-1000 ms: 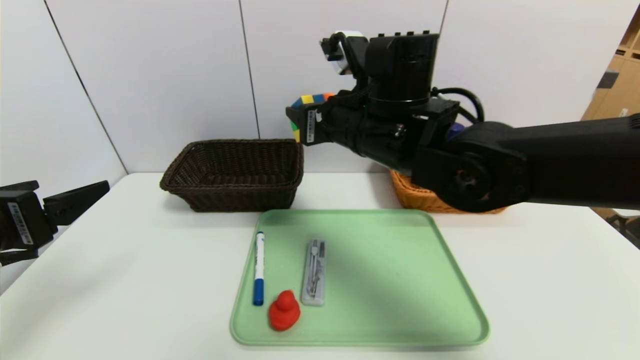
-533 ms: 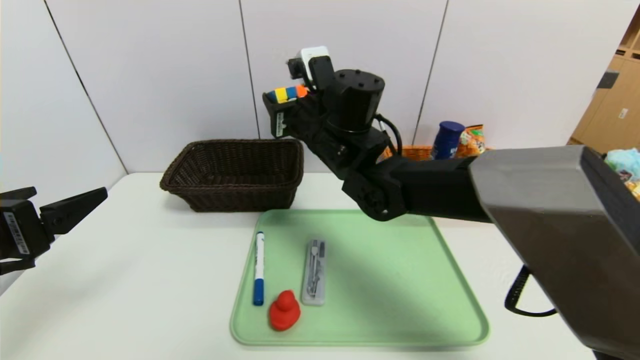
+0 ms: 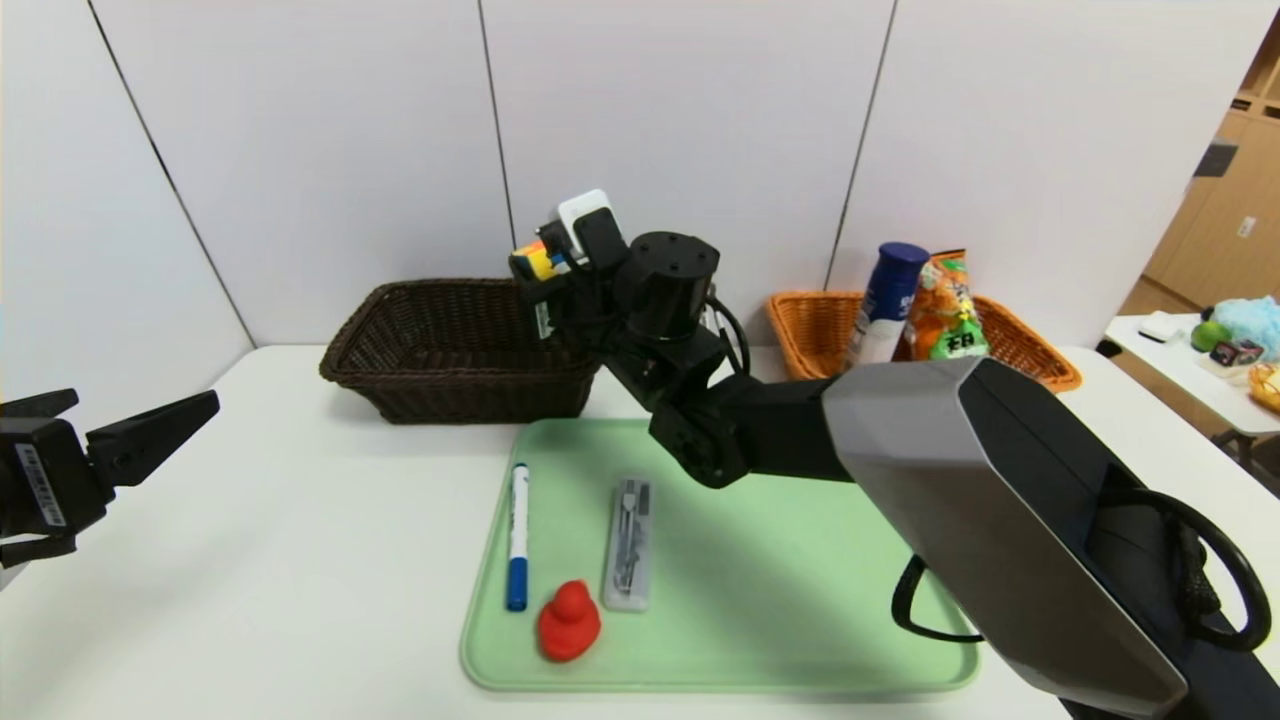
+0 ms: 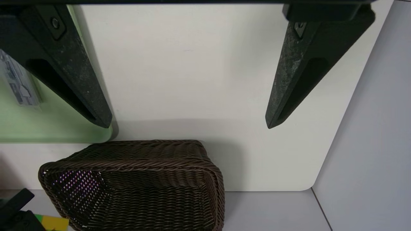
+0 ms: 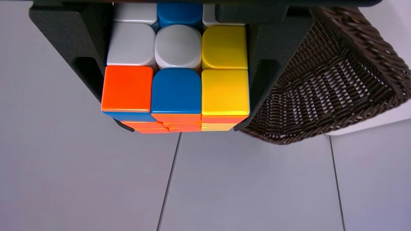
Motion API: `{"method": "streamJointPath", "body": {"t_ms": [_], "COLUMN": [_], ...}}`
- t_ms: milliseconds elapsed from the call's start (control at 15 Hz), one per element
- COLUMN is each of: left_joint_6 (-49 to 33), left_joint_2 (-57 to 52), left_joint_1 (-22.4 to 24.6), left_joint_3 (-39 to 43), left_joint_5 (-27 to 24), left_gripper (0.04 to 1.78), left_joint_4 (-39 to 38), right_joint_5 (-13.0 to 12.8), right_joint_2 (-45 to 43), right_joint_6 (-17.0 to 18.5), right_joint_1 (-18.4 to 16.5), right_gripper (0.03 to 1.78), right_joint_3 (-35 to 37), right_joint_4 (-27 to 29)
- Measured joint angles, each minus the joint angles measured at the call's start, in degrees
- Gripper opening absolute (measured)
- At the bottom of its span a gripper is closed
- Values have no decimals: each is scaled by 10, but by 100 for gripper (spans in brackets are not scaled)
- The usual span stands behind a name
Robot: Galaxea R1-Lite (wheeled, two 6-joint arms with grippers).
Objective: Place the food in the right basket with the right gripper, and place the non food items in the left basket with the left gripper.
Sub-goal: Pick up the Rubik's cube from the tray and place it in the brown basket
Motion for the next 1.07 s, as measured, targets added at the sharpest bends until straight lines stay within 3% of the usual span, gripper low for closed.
{"method": "streamJointPath", "body": {"t_ms": [867, 1067], "left_joint_6": [-1, -1], "left_joint_2": [6, 8], "left_joint_1": [0, 0], "left_joint_3": [0, -1], "left_joint_5": [0, 0], "left_gripper": [169, 169], "left_joint_4": [-6, -15], "right_joint_5": [-7, -10], "right_joint_2": [33, 34], "right_joint_6": [0, 0], "right_joint_1": [-3, -5], "right_gripper": [100, 118], "right_joint_3": [0, 0], "right_joint_4": [13, 15]}}
